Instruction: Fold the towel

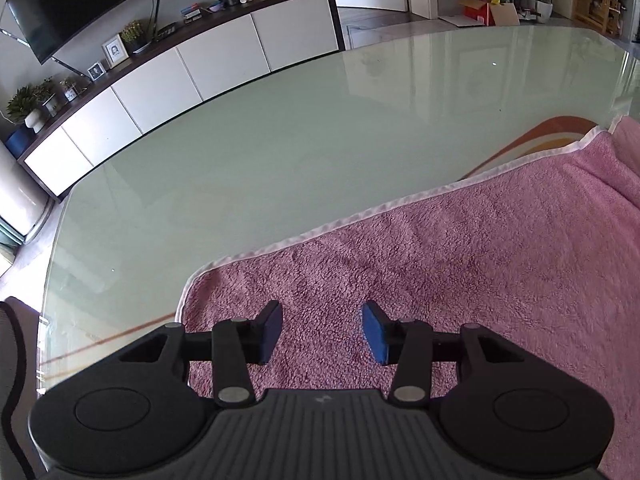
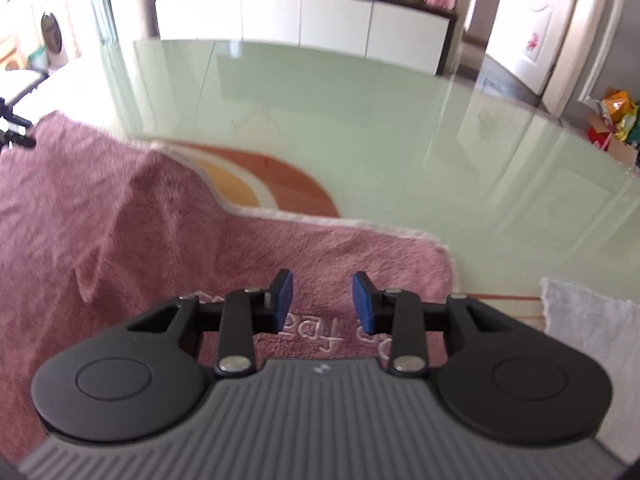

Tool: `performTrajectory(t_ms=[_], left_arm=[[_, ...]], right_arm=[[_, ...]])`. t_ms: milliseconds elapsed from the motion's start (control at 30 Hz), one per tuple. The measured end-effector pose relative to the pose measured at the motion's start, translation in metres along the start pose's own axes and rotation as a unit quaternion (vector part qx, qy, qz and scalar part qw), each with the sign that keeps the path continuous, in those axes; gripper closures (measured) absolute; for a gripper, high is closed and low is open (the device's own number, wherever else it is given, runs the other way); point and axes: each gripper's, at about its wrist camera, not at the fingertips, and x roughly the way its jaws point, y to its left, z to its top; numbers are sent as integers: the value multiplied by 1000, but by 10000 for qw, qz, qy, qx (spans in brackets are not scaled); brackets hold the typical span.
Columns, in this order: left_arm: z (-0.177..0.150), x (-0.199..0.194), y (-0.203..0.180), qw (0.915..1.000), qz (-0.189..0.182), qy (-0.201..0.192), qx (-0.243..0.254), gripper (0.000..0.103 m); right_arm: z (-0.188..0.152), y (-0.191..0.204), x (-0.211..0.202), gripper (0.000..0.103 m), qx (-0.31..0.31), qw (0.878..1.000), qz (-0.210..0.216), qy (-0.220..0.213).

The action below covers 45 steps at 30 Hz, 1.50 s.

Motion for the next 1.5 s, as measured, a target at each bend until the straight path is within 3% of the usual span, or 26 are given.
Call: performTrajectory(t_ms=[100, 233, 300, 600, 867, 1067, 1167, 1233, 1367, 1500], left_arm=[[-3, 6, 0, 9999, 35, 109, -5, 52], [-4, 9, 9, 9996, 57, 203, -206, 39], [-5, 9, 14, 9993, 165, 238, -251, 34], [-8, 5, 40, 9926, 1001, 353, -583, 33], [-13, -1, 54, 9840, 1490, 436, -878, 33], [-20, -7, 62, 9771, 1767, 458, -1097, 30], [-18, -9, 67, 9759, 1738, 519, -1216, 30], [-18, -13, 65, 9797, 1612, 489, -1084, 37], [-30, -33, 44, 9862, 1480, 315, -671, 35], [-62, -62, 20, 9900, 1260, 275, -577, 31]], right_arm=[[0, -4, 1, 66, 89, 9999, 45, 5], [0, -11, 2, 47, 240, 9997, -26, 37], [-1, -15, 4, 43, 313, 9995, -47, 40], [1, -33, 11, 47, 708, 9936, -883, -21], [9, -53, 24, 47, 993, 9822, -1594, 25], [11, -55, 32, 46, 1065, 9766, -1868, 3], [7, -53, 30, 47, 972, 9770, -1900, -50], [-1, -55, 12, 47, 1238, 9788, -1610, -245], [-28, -46, -39, 46, 1588, 9807, -952, -624], [-65, -21, -75, 46, 1518, 9848, -617, -577]])
